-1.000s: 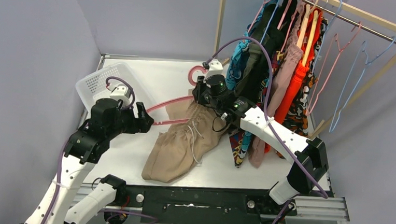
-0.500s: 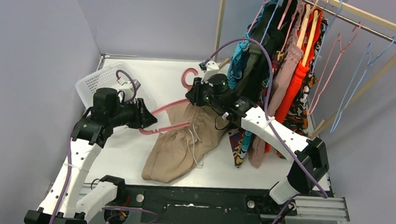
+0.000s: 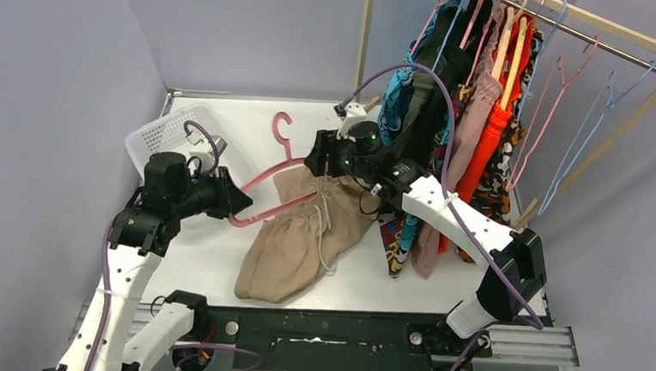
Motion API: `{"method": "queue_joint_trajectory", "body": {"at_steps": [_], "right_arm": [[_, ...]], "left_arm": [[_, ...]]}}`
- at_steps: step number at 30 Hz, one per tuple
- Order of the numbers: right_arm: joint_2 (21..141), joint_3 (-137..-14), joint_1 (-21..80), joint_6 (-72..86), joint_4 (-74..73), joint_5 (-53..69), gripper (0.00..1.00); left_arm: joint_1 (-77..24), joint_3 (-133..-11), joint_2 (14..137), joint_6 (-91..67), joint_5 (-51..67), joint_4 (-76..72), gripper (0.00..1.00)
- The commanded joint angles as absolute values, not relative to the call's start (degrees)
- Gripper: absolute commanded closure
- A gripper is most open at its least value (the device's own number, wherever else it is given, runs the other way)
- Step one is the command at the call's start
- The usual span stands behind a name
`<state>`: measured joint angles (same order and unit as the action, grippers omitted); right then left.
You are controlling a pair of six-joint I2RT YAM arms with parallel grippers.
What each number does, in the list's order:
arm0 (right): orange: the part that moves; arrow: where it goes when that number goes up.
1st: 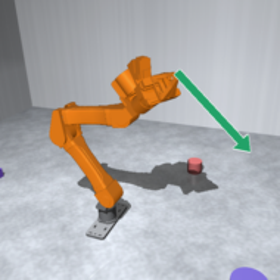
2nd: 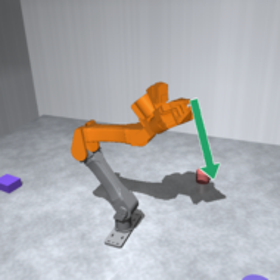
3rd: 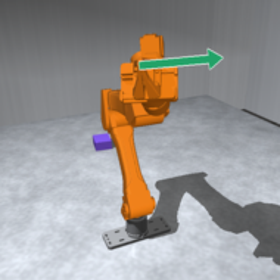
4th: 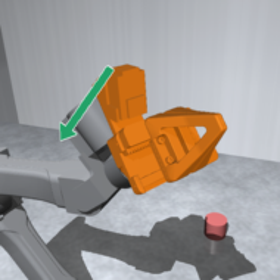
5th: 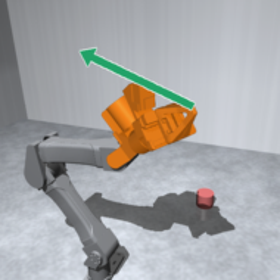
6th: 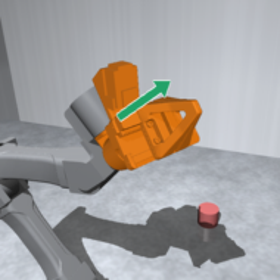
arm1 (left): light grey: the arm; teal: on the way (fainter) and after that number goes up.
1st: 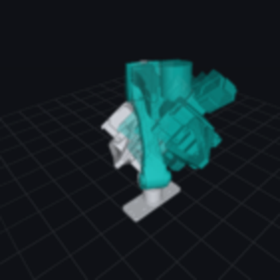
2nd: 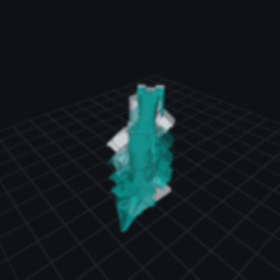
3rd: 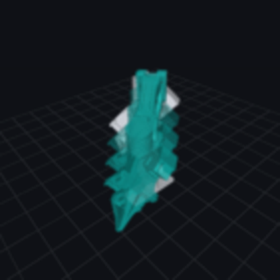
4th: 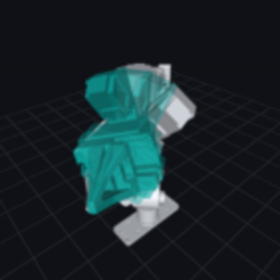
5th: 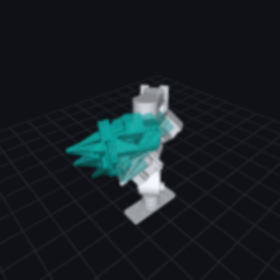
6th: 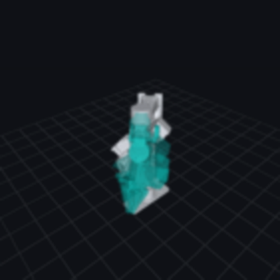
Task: Remove the shorts from the hanger
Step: Remove the shorts from the hanger, then place the hanger on the clothes rod.
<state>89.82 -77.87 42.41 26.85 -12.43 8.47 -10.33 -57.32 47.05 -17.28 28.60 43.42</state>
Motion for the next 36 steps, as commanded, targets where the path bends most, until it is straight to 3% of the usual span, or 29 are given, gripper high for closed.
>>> {"method": "queue_joint_trajectory", "body": {"at_steps": [1, 5, 13, 21, 28, 36], "right_arm": [[86.0, -80.1, 42.9, 28.3, -18.7, -2.0, 0.36], [87.2, -80.6, 44.3, 28.8, -27.3, -10.4, 0.25], [93.7, -82.3, 46.6, 34.6, -30.2, -16.3, 0.24], [97.5, -82.2, 47.8, 36.5, -26.8, -12.8, 0.25], [89.2, -73.3, 52.3, 28.1, -16.6, -11.6, 0.24], [76.4, -59.3, 54.3, 26.9, -10.2, -9.9, 0.24]], "left_arm": [[-10.4, -61.8, 46.5, -14.7, 22.4, 42.1, 1.0], [-11.3, -63.2, 46.4, -12.4, 23.1, 42.5, 1.0], [-11.8, -68.3, 45.3, -12.7, 16.6, 42.9, 1.0], [-12.5, -75.6, 44.5, -11.9, 9.0, 44.4, 1.0], [-13.8, -73.6, 44.5, -11.3, 12.9, 33.4, 1.0], [-15.1, -76.2, 53.7, -13.5, 20.7, 16.7, 1.0]]}}
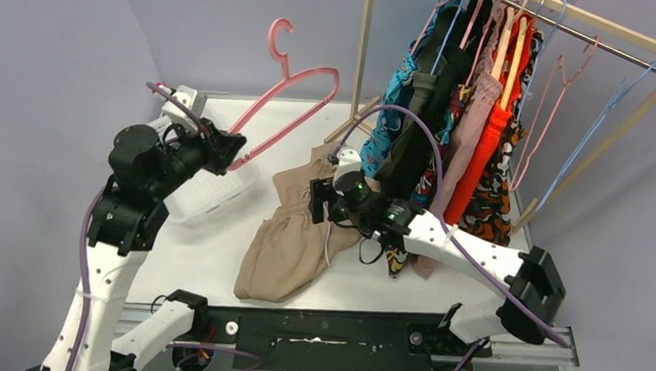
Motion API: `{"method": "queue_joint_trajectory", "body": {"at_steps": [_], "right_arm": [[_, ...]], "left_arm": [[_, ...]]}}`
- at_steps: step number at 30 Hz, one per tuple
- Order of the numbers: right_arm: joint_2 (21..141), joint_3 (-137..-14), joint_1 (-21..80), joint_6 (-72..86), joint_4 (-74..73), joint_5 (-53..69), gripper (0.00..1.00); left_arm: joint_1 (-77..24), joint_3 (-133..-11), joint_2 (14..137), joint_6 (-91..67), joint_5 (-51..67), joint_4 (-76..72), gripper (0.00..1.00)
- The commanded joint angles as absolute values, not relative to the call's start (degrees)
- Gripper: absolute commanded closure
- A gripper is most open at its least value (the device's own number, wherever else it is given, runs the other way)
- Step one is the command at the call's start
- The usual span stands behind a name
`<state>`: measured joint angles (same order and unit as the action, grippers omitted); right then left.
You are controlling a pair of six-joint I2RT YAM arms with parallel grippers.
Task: Remove the shorts from the hanger
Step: Place the hanger on the clothes rod.
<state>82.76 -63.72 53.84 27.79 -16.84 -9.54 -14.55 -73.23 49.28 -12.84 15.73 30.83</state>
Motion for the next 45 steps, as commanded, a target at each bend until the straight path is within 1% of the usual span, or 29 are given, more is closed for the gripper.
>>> {"method": "queue_joint_trajectory", "body": {"at_steps": [1, 5, 9, 14, 18, 25, 29, 32, 38, 42, 45], "right_arm": [[75.1, -57.7, 54.4, 27.6, -9.7, -10.1, 0.24], [70.7, -53.6, 54.7, 29.5, -8.0, -11.2, 0.24], [68.6, -52.0, 54.8, 29.9, -8.4, -12.7, 0.23], [67.8, -52.2, 55.0, 29.4, -9.6, -14.3, 0.23], [67.5, -52.5, 55.1, 29.7, -10.8, -15.6, 0.23], [65.6, -51.5, 55.2, 30.9, -10.8, -17.3, 0.22], [64.9, -51.2, 55.1, 31.4, -10.8, -17.6, 0.22], [64.8, -51.3, 55.2, 32.1, -12.0, -18.3, 0.22], [64.2, -50.6, 55.3, 32.8, -12.3, -18.0, 0.22], [63.8, -50.6, 55.3, 33.0, -12.8, -17.8, 0.22], [63.4, -50.5, 55.3, 33.2, -13.2, -18.3, 0.22]], "left_arm": [[-15.3, -77.4, 55.5, -13.5, 21.8, 15.7, 1.0], [-16.4, -84.3, 64.7, -12.9, 24.2, 16.0, 1.0], [-18.3, -92.8, 71.8, -12.0, 26.5, 16.5, 1.0], [-22.9, -103.1, 79.6, -7.3, 22.8, 18.8, 1.0], [-23.7, -111.6, 85.9, -6.3, 21.6, 19.7, 1.0], [-25.7, -128.2, 98.6, -3.5, 19.4, 27.1, 1.0], [-26.9, -134.4, 103.1, -2.8, 17.8, 30.0, 1.0], [-27.7, -131.7, 102.9, -1.8, 15.8, 28.1, 1.0], [-27.8, -119.6, 97.6, -3.0, 14.4, 13.4, 1.0], [-27.9, -120.0, 97.4, -3.0, 15.2, 12.1, 1.0], [-27.9, -118.0, 96.5, -3.1, 15.4, 9.4, 1.0]]}}
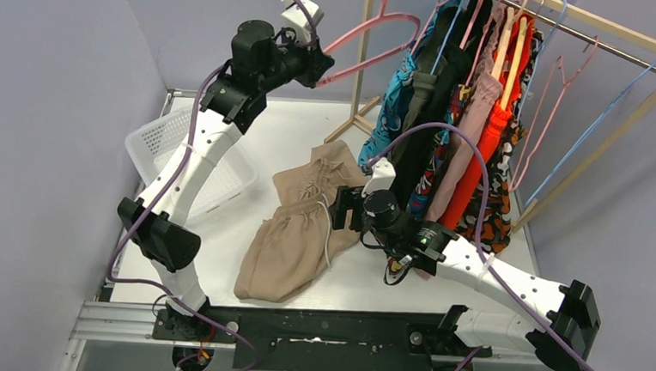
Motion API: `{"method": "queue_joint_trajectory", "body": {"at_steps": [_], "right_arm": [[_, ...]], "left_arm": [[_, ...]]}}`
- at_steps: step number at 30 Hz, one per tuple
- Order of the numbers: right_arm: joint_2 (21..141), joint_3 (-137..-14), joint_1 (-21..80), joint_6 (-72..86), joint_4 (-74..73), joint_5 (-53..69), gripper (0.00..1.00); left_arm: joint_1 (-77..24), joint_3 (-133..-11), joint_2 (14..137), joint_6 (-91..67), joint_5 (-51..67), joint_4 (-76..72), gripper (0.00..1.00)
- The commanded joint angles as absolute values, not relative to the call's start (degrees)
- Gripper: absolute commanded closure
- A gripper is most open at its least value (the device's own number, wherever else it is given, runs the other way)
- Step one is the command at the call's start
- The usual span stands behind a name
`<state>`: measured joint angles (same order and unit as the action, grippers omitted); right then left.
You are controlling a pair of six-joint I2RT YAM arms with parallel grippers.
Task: Remove the shorts from the hanger
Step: Place the hanger on the clothes rod.
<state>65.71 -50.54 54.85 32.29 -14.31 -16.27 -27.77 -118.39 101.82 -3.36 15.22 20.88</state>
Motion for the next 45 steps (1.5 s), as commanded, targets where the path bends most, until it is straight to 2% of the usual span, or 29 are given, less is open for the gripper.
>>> {"method": "queue_joint_trajectory", "body": {"at_steps": [1, 8, 15, 22, 31, 45], "right_arm": [[63.3, -50.5, 55.3, 33.3, -13.2, -18.3, 0.22], [63.3, -50.1, 55.3, 34.3, -13.1, -18.4, 0.22], [63.3, -50.1, 55.3, 34.9, -13.6, -18.4, 0.21], [62.9, -49.8, 55.3, 35.0, -13.6, -18.7, 0.21], [62.1, -49.9, 55.3, 35.2, -14.7, -19.1, 0.21], [61.8, -50.1, 55.3, 36.3, -15.7, -19.2, 0.21]], "left_arm": [[-27.9, -117.7, 96.4, -3.2, 15.4, 8.8, 1.0], [-28.0, -116.4, 96.2, -3.6, 16.3, 5.4, 1.0], [-28.1, -122.6, 100.4, -3.3, 18.0, 6.6, 1.0], [-28.4, -136.4, 108.1, -5.0, 17.7, 16.4, 1.0], [-28.4, -139.3, 112.5, -4.7, 17.2, 19.9, 1.0], [-27.8, -140.1, 113.9, -9.0, 20.1, 14.1, 1.0]]}}
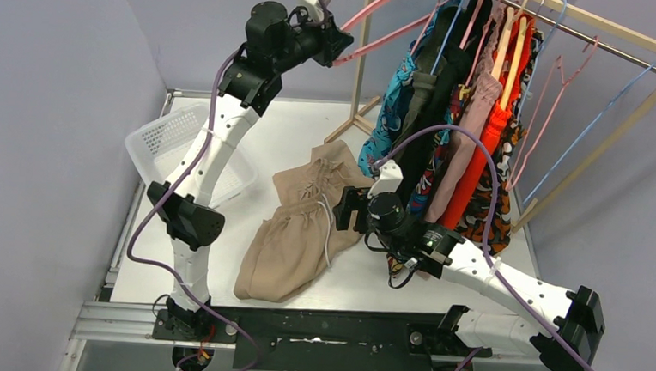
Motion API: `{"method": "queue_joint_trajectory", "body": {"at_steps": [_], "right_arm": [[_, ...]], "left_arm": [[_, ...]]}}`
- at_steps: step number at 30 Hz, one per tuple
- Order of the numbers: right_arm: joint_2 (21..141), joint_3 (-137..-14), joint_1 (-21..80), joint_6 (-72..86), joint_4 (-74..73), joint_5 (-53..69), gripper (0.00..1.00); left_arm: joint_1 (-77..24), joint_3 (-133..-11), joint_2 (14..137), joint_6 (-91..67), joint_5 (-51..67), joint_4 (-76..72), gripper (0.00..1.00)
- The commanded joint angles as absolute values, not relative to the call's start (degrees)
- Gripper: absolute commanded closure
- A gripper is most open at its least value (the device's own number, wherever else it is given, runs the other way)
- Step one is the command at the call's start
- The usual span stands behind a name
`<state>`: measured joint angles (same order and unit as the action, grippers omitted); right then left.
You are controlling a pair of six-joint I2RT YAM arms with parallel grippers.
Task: Remove the shorts from the hanger
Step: Place the hanger on the clothes rod.
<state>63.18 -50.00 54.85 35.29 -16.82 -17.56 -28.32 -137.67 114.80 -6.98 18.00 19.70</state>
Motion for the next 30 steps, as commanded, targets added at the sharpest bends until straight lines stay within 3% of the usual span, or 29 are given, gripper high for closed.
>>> {"method": "queue_joint_trajectory", "body": {"at_steps": [1, 19, 22, 24, 26, 30], "right_arm": [[61.8, -50.1, 55.4, 36.4, -15.7, -19.2, 0.21], [62.4, -50.7, 55.3, 37.1, -16.3, -19.2, 0.21], [61.9, -50.3, 55.3, 37.4, -16.0, -19.4, 0.21], [61.5, -50.0, 55.3, 37.6, -15.5, -19.3, 0.21], [61.2, -49.9, 55.4, 37.7, -15.4, -19.4, 0.21], [59.9, -49.4, 55.4, 38.0, -15.1, -19.8, 0.2]], "left_arm": [[-27.7, -139.3, 114.0, -9.1, 20.3, 13.7, 1.0], [-27.3, -137.3, 118.2, -11.0, 20.1, 12.9, 1.0], [-27.3, -136.8, 117.9, -10.2, 20.3, 15.2, 0.65], [-27.3, -137.1, 117.4, -10.0, 20.0, 16.8, 0.53], [-27.1, -137.9, 116.6, -10.1, 19.3, 19.0, 0.42], [-25.8, -138.2, 114.9, -10.2, 19.4, 24.0, 0.31]]}}
